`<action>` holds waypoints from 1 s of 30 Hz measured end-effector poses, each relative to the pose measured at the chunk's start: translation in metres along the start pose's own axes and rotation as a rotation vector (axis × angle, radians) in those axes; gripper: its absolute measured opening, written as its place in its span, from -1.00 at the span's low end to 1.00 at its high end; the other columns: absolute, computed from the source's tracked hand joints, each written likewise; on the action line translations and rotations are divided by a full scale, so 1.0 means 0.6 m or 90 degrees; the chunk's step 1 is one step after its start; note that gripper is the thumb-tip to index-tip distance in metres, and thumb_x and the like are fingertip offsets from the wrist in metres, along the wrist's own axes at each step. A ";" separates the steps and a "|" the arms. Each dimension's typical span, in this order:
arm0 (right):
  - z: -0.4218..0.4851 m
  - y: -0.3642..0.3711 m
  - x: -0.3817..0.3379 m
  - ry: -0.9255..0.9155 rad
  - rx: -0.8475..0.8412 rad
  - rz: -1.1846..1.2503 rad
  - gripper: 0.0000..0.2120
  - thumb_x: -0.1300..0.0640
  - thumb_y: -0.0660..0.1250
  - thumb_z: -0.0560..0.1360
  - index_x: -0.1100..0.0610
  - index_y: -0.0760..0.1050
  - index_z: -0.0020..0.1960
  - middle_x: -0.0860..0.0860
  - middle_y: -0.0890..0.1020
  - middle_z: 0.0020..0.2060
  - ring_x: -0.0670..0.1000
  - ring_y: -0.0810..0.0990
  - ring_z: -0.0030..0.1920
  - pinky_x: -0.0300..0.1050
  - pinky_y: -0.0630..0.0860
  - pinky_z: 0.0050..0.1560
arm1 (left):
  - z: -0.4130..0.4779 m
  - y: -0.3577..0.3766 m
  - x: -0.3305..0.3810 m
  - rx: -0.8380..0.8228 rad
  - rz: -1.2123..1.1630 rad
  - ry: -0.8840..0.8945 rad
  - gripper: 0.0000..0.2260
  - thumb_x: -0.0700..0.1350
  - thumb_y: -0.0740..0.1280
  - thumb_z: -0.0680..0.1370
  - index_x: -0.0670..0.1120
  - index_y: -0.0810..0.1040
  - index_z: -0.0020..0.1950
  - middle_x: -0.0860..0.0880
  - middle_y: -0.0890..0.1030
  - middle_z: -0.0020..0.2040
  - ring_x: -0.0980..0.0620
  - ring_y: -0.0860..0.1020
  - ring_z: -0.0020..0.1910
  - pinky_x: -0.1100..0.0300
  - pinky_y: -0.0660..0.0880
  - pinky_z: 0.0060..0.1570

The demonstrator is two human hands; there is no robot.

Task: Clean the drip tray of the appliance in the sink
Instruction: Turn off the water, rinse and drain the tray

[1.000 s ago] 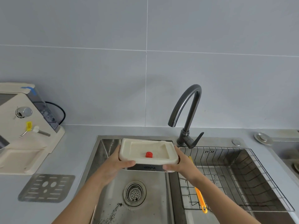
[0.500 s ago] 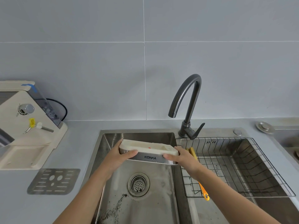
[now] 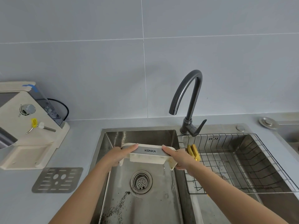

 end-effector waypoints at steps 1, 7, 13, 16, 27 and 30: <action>-0.002 0.002 -0.001 0.011 0.003 -0.008 -0.34 -0.35 0.22 0.38 0.23 0.45 0.13 0.14 0.58 0.04 0.10 0.55 0.06 -0.04 0.51 0.17 | 0.001 0.001 0.000 -0.002 0.005 -0.022 -0.18 0.42 0.32 0.25 -0.12 0.43 0.30 -0.12 0.51 0.26 -0.09 0.49 0.22 0.09 0.42 0.20; -0.007 0.008 -0.013 0.022 0.026 -0.076 -0.28 -0.34 0.13 0.43 0.24 0.35 0.29 0.11 0.50 0.09 0.10 0.50 0.05 -0.05 0.51 0.06 | -0.003 0.009 0.001 -0.017 0.033 -0.073 -0.26 0.40 0.27 0.31 -0.07 0.44 0.31 -0.16 0.49 0.27 -0.15 0.49 0.19 0.05 0.43 0.18; -0.013 -0.012 -0.058 -0.020 0.038 -0.159 -0.30 -0.38 0.08 0.42 0.26 0.43 0.12 0.11 0.53 -0.09 0.10 0.54 -0.08 -0.10 0.49 -0.07 | -0.002 -0.007 0.024 -0.002 0.013 -0.050 -0.25 0.44 0.29 0.27 -0.07 0.48 0.23 -0.11 0.54 0.05 -0.10 0.52 0.04 0.09 0.45 0.10; -0.018 -0.024 -0.089 -0.078 0.055 -0.164 -0.36 -0.38 0.10 0.41 0.23 0.41 -0.03 0.13 0.56 -0.12 0.13 0.57 -0.08 -0.06 0.51 -0.02 | -0.016 -0.028 0.051 0.032 0.020 -0.016 -0.23 0.45 0.28 0.26 -0.05 0.45 0.28 -0.12 0.51 0.16 -0.09 0.49 0.06 0.12 0.43 0.00; -0.016 0.040 0.016 0.075 -0.057 -0.221 -0.22 -0.35 0.09 0.45 0.28 0.28 0.36 0.27 0.48 0.22 0.17 0.56 0.03 -0.02 0.54 0.09 | 0.022 0.033 -0.081 -0.148 -0.046 -0.169 -0.07 0.42 0.36 0.08 -0.07 0.43 0.33 -0.23 0.45 0.31 -0.19 0.44 0.23 -0.09 0.31 0.31; -0.001 0.040 0.028 0.080 -0.050 -0.223 -0.26 -0.36 0.11 0.43 0.27 0.38 0.26 0.23 0.53 0.13 0.14 0.58 -0.07 -0.02 0.58 0.08 | -0.029 0.051 -0.048 -0.167 -0.029 -0.192 -0.19 0.36 0.27 0.26 -0.12 0.37 0.37 -0.23 0.45 0.31 -0.18 0.43 0.25 -0.04 0.31 0.31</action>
Point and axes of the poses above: each hand's wrist, its own z-axis towards the middle knuckle, its own y-axis out of the palm, x = y × z, the point moved 1 cm from there along z, towards the middle knuckle
